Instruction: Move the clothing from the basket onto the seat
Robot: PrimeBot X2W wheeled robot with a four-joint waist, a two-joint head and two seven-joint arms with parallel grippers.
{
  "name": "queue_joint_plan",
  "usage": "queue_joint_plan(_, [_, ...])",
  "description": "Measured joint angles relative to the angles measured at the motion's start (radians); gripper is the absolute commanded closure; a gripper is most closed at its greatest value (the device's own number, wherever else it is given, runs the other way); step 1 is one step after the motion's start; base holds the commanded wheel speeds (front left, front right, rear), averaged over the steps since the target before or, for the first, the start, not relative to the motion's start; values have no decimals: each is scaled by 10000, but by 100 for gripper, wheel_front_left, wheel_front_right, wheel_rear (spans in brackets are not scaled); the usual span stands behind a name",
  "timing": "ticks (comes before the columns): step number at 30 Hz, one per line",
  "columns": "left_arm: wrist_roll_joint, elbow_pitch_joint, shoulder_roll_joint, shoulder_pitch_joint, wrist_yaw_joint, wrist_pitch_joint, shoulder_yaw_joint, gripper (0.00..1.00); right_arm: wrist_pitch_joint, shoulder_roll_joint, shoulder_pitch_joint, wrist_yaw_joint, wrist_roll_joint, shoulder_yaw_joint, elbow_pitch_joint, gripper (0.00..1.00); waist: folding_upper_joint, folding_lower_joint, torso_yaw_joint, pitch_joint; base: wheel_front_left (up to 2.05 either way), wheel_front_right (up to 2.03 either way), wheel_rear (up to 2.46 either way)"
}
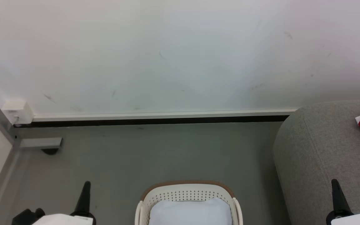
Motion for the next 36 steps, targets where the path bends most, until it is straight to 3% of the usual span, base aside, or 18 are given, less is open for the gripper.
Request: queue_joint_plan(36, [-3156, -380, -94, -138, -224, 874, 533, 100, 882, 15, -134, -2, 3260, -230, -556, 100, 0, 0, 19, 143, 0, 0, 0])
